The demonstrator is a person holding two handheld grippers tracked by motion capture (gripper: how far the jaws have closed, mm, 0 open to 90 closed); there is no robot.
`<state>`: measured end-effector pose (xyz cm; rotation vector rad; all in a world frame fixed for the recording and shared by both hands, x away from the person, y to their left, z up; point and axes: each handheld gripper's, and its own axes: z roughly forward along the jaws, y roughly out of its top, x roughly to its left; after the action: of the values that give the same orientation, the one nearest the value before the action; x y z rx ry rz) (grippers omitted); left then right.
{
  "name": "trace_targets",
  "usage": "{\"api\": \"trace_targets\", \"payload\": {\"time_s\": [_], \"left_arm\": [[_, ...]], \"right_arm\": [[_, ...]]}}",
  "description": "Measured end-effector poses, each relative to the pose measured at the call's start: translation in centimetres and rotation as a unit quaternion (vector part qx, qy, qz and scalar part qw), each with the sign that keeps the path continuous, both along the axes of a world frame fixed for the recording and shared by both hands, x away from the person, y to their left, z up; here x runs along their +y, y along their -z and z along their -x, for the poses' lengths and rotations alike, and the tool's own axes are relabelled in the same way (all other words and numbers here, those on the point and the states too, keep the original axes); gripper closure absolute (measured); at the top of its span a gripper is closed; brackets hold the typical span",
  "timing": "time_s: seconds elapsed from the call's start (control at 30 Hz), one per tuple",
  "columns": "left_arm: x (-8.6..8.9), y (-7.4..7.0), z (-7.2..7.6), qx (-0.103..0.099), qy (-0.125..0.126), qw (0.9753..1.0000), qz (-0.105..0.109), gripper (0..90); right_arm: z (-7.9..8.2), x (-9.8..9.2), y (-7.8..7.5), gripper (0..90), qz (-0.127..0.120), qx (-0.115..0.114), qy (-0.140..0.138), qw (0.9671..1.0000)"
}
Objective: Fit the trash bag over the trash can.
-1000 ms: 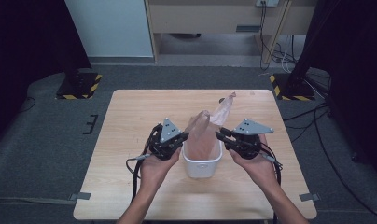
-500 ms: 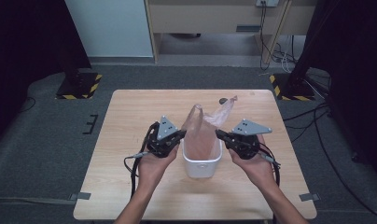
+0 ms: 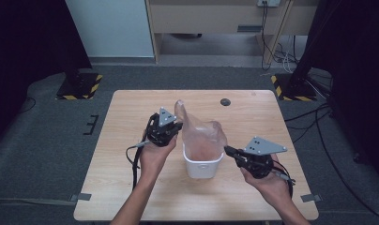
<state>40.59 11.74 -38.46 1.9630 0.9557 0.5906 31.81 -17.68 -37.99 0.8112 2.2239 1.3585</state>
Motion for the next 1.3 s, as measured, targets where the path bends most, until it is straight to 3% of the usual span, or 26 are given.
{"api": "trace_targets", "payload": {"time_s": [0.27, 0.5, 1.0, 1.07, 1.2, 1.3], "left_arm": [[-0.1, 0.6, -0.6, 0.007, 0.001, 0.9999, 0.008, 90.0], [-0.1, 0.2, 0.2, -0.006, 0.012, 0.9999, 0.007, 90.0], [-0.3, -0.3, 1.0, -0.019, 0.026, 0.9995, -0.003, 90.0], [-0.5, -0.3, 1.0, -0.021, 0.026, 0.9994, 0.0, 90.0], [-0.4, -0.4, 0.8, -0.02, 0.026, 0.9994, -0.005, 90.0], [-0.3, -0.3, 0.4, -0.016, 0.02, 0.9997, -0.004, 90.0]], "right_arm": [[1.1, -0.2, 1.3, 90.0, 0.031, 0.012, -0.013, 0.9993], [-0.1, 0.4, 1.1, 90.0, 0.015, 0.009, -0.008, 0.9998], [-1.3, 1.5, -0.9, 61.3, -0.021, -0.02, 0.005, 0.9996], [-1.4, 1.7, -1.3, 65.5, -0.025, -0.025, 0.008, 0.9993], [-1.3, 1.5, -1.7, 89.4, -0.029, -0.025, 0.017, 0.9991], [-0.9, 1.1, -1.7, 90.0, -0.027, -0.028, 0.025, 0.9989]]}}
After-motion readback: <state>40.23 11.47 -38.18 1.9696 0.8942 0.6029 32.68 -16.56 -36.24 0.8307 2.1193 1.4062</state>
